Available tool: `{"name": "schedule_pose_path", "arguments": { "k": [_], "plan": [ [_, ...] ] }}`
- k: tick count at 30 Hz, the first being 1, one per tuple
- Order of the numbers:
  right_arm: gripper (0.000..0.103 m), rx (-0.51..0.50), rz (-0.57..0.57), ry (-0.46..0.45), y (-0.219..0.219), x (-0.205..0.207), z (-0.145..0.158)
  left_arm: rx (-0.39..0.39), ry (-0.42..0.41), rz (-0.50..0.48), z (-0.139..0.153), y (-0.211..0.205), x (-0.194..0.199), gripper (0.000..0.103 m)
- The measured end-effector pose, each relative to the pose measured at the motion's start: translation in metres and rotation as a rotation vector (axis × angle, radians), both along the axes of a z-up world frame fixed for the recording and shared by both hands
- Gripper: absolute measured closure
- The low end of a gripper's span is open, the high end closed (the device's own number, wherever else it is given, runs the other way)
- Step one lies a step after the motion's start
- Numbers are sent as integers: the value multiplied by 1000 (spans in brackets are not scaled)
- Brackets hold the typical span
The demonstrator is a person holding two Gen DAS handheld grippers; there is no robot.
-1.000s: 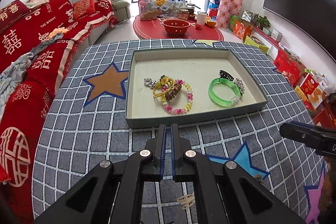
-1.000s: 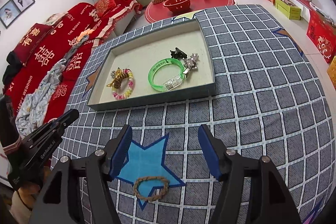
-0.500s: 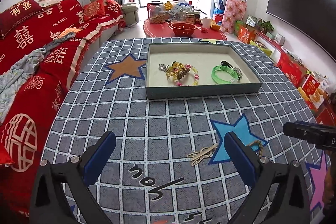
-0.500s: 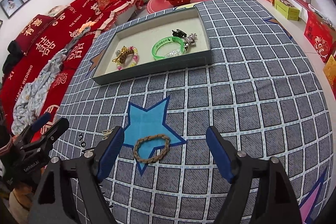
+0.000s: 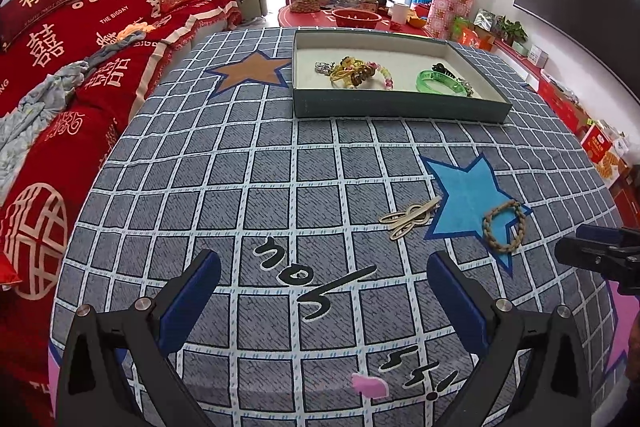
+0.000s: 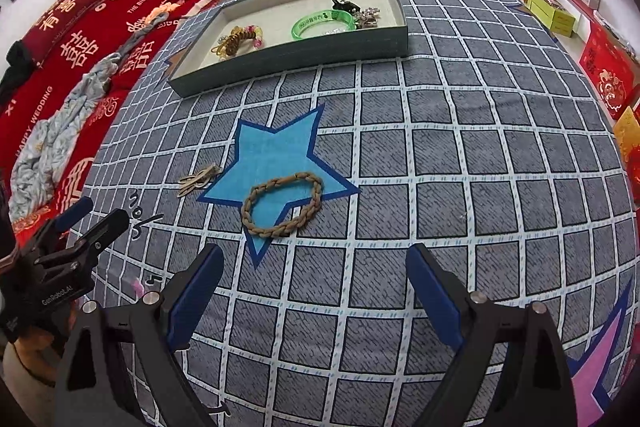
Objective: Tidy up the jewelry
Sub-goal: 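Withdraw both tools toward the braided cord ring and beige hair ties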
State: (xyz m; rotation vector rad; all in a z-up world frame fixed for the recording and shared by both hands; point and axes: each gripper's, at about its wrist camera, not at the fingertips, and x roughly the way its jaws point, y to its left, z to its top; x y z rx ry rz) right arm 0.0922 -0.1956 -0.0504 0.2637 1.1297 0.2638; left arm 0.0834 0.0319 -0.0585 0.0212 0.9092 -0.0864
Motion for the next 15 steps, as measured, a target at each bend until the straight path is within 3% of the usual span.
{"name": "schedule_pose_path", "arguments": {
  "k": [15],
  "plan": [
    [9, -114, -8, -6, 5, 9, -8, 104, 3, -173, 6, -29, 15, 0]
  ]
}}
